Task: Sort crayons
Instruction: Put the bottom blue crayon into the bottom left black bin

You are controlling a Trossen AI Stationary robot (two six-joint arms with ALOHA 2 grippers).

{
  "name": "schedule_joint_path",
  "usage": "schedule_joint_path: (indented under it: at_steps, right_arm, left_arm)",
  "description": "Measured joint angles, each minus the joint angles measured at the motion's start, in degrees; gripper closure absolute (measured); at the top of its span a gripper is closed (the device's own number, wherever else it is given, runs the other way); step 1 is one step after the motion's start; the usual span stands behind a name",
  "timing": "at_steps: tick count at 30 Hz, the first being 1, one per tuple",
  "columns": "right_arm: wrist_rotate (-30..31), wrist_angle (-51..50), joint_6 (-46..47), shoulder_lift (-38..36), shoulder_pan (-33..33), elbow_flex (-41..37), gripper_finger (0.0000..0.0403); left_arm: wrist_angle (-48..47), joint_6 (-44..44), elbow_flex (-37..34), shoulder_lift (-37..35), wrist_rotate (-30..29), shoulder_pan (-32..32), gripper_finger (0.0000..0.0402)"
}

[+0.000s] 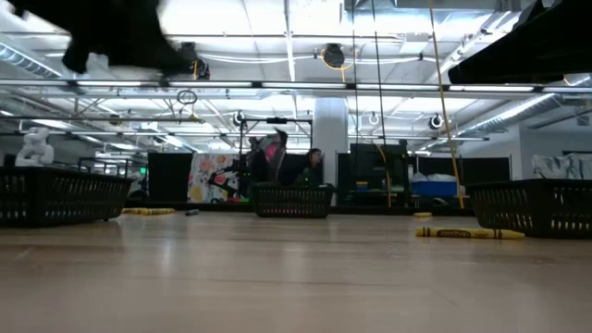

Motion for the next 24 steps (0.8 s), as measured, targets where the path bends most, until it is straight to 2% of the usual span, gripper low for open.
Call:
schedule_joint_path:
  at_steps: [2,6,8,11,18,24]
  right_arm:
    - [-0.1,-0.1,0.4,0.0,0.1,0.0,0.0300]
    - [-2.5,-0.1,0.7,0.0,0.1,0.0,0.0300]
    - [-3.0,0.0,0.7,0.0,0.1,0.0,0.0300]
    - [-3.0,0.0,1.2,0.0,0.1,0.0,0.0300]
    - [-3.0,0.0,0.4,0.0,0.1,0.0,0.0300]
    - [-2.9,-0.1,-0.3,0.0,0.0,0.0,0.0300]
  left_arm:
    - [-9.8,-4.2,-0.5,-2.2,9.9,3.6,0.0400]
    - [-24.5,-13.8,-0.4,-5.2,25.2,6.6,0.0400]
    - [-27.3,-16.7,-0.5,-5.3,32.2,7.1,0.0400]
    - [-26.1,-18.1,-3.2,-5.3,39.6,6.6,0.0400]
    - [-13.8,-23.7,-14.0,-5.2,46.0,6.9,0.0399]
    - [-11.7,-26.7,-16.7,-5.2,49.2,7.1,0.0385]
